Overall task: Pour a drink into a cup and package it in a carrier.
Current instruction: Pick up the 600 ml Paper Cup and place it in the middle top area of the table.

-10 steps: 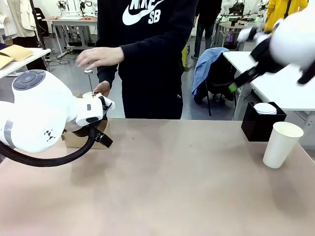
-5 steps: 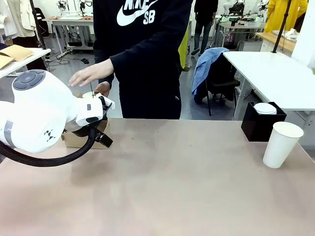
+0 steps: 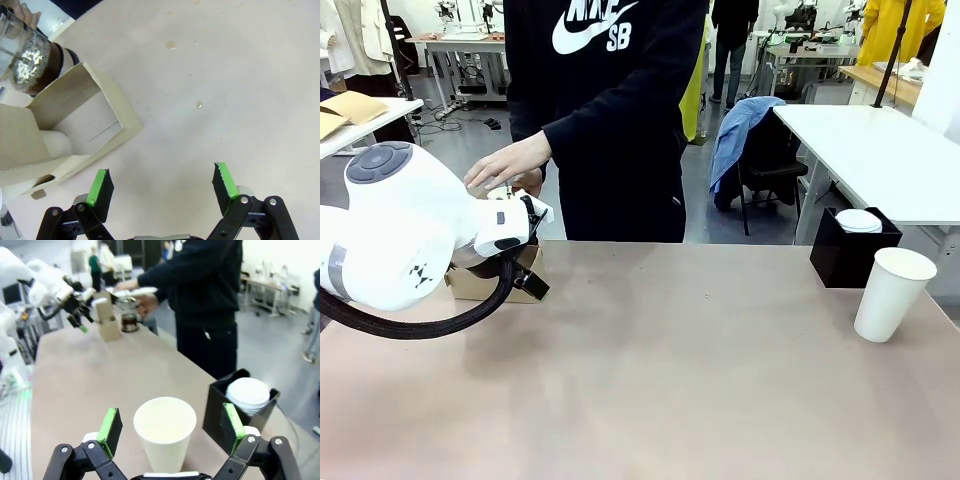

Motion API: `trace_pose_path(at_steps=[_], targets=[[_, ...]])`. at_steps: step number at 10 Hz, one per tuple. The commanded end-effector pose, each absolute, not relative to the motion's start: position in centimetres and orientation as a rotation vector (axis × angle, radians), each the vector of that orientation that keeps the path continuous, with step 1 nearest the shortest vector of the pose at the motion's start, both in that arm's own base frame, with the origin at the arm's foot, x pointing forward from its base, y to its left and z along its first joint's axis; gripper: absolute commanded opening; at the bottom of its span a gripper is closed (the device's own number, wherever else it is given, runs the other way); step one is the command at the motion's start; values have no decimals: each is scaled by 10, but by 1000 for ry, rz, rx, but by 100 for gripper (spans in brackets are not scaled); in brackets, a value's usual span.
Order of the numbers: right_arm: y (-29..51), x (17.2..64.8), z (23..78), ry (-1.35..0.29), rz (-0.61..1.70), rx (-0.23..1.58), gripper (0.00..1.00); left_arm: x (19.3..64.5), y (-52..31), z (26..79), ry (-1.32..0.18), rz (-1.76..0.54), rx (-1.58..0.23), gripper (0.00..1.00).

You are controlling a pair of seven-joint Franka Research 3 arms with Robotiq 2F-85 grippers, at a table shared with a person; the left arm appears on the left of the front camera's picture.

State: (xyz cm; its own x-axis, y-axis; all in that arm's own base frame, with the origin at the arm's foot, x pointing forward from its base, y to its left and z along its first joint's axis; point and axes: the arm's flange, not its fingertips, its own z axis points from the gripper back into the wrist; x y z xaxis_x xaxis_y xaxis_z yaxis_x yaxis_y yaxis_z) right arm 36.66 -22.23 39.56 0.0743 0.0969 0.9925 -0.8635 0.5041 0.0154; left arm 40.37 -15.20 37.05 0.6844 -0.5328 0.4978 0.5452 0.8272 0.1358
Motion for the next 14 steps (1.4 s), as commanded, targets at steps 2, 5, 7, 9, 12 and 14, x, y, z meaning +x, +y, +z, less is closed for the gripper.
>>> trace_pose_path(at_steps=[2, 5, 7, 9, 12, 14], targets=[[-254, 406, 350, -1258, 807, 967, 100, 404, -152, 370, -550, -604, -25, 100], [-257, 421, 325, -1228, 745, 914, 100, 404, -152, 370, -550, -604, -25, 100], [-245, 404, 325, -1227, 804, 995, 100, 404, -152, 370, -550, -604, -25, 100], [-245, 404, 325, -1227, 804, 995, 100, 404, -152, 370, -550, -604, -25, 100], [-236, 416, 293, -1331, 835, 941, 100, 404, -152, 370, -550, -604, -25, 100], [-226, 421, 272, -1374, 847, 943, 100, 404, -152, 370, -550, -604, -25, 100]])
